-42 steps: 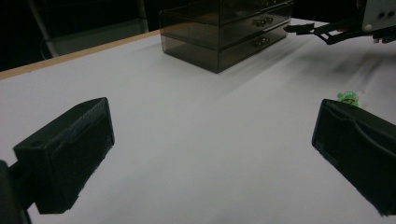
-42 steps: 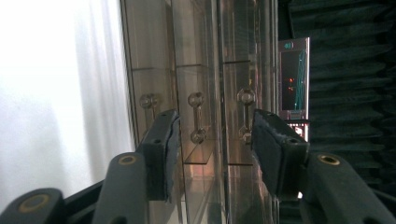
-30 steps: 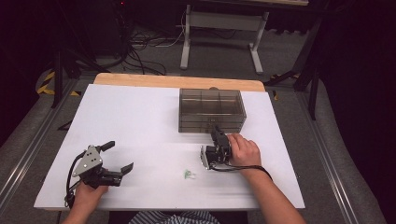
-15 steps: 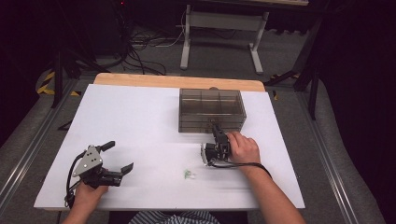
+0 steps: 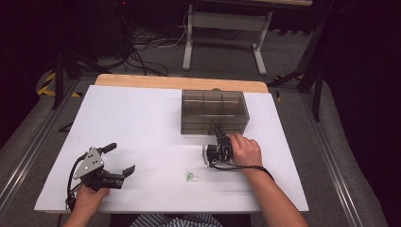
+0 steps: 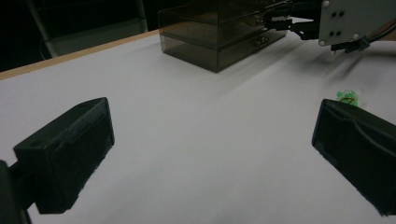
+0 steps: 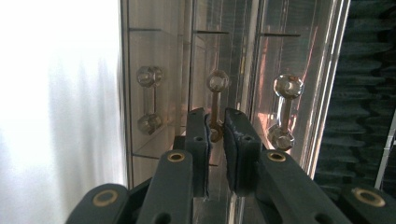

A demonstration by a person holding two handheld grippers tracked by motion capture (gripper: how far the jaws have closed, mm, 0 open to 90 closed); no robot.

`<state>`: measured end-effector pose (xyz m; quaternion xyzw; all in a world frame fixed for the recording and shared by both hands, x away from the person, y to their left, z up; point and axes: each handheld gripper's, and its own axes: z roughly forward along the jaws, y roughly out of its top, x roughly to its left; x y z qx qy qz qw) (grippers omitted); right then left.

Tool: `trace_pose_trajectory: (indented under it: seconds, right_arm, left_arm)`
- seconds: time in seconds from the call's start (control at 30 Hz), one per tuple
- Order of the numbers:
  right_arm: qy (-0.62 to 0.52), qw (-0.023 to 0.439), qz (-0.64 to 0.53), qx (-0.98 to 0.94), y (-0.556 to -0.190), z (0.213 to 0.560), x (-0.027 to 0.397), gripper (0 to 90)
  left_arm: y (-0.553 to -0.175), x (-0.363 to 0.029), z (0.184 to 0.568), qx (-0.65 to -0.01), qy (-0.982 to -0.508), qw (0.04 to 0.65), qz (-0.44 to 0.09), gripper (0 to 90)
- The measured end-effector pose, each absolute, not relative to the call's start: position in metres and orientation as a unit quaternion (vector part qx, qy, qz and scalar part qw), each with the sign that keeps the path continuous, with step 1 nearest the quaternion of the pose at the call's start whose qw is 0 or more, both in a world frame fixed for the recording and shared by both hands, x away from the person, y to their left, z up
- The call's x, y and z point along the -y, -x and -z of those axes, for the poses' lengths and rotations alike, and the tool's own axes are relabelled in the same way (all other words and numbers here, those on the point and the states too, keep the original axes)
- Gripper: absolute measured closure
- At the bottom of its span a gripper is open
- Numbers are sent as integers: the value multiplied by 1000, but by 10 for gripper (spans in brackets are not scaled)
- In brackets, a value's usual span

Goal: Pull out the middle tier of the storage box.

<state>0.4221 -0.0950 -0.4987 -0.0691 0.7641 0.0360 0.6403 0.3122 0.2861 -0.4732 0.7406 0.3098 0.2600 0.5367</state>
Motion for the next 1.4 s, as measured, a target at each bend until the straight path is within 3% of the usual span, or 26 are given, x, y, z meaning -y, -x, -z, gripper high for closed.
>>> trace_pose_trajectory:
  seconds: [0.93, 1.4]
  right_arm:
    - [50, 622, -80, -778, -396, 489, 102, 808]
    - [36, 591, -144, -793, -389, 479, 111, 737]
  left_arm:
    - [-312, -286, 473, -312, -740, 538, -258, 2]
    - [-312, -286, 473, -312, -739, 537, -259, 2]
